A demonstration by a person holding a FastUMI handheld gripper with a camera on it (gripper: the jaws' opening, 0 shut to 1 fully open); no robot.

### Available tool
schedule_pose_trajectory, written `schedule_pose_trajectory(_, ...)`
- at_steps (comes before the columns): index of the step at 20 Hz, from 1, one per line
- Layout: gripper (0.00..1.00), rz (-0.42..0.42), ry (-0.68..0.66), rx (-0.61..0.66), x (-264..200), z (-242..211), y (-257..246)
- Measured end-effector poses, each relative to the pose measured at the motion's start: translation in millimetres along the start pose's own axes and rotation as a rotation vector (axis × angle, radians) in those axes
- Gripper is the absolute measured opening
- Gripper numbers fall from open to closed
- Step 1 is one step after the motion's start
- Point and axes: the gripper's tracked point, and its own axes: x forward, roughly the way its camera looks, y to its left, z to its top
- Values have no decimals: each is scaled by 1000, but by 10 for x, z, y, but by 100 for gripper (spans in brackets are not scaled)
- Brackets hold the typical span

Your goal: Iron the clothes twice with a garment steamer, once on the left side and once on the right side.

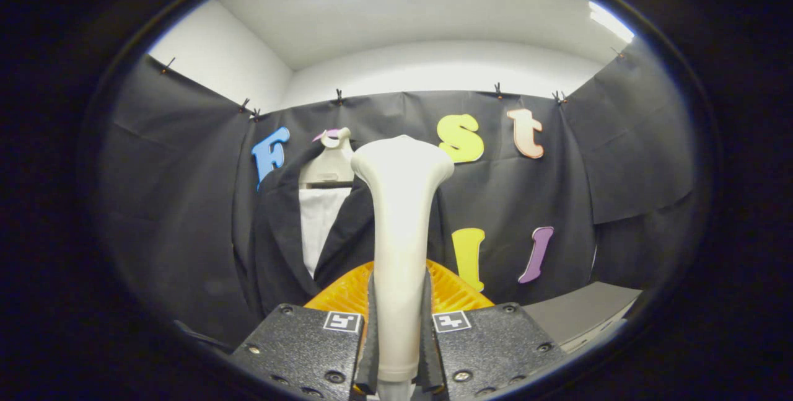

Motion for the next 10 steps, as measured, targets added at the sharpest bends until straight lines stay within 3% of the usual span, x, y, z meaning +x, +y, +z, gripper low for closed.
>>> schedule_pose_trajectory(10, 29, -53, -26, -73, 494, -161, 70)
